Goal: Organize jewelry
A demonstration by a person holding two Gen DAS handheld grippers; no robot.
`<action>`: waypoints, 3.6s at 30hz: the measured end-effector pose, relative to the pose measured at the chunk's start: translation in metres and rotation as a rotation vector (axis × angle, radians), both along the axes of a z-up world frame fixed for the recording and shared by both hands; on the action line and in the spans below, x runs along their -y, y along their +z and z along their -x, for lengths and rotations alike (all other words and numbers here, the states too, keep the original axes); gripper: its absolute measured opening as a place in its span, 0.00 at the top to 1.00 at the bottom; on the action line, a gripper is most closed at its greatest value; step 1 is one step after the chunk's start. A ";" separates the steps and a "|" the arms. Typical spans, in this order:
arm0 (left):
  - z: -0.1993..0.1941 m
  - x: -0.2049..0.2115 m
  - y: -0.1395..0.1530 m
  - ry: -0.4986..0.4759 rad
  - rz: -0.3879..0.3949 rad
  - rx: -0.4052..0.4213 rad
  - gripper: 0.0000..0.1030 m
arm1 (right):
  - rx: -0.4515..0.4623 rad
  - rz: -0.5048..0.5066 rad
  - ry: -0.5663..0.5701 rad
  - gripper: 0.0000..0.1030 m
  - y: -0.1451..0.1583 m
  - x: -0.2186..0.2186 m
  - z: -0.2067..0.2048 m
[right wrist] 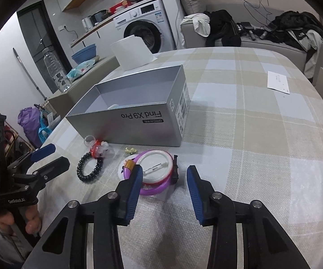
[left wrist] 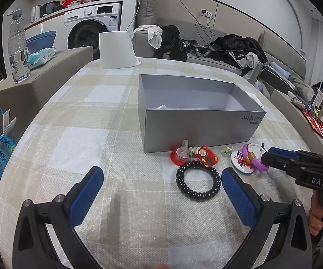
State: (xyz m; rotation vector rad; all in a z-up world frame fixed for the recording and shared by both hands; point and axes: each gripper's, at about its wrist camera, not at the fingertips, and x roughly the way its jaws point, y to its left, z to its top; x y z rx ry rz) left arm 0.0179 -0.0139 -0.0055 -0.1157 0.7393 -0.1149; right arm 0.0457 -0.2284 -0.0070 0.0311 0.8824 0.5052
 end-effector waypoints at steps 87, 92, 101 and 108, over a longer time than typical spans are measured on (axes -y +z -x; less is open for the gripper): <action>-0.010 0.040 -0.014 -0.198 -0.124 -0.141 0.31 | 0.091 0.073 0.117 1.00 0.010 -0.019 0.019; -0.007 0.045 -0.011 -0.228 -0.139 -0.120 0.57 | 0.098 0.069 0.119 0.98 0.011 -0.019 0.020; -0.002 0.037 -0.006 -0.222 -0.113 -0.099 0.67 | 0.094 0.059 0.120 0.78 0.011 -0.021 0.019; 0.004 0.033 -0.003 -0.215 -0.094 -0.074 0.67 | 0.128 0.023 0.212 0.77 0.018 -0.033 0.033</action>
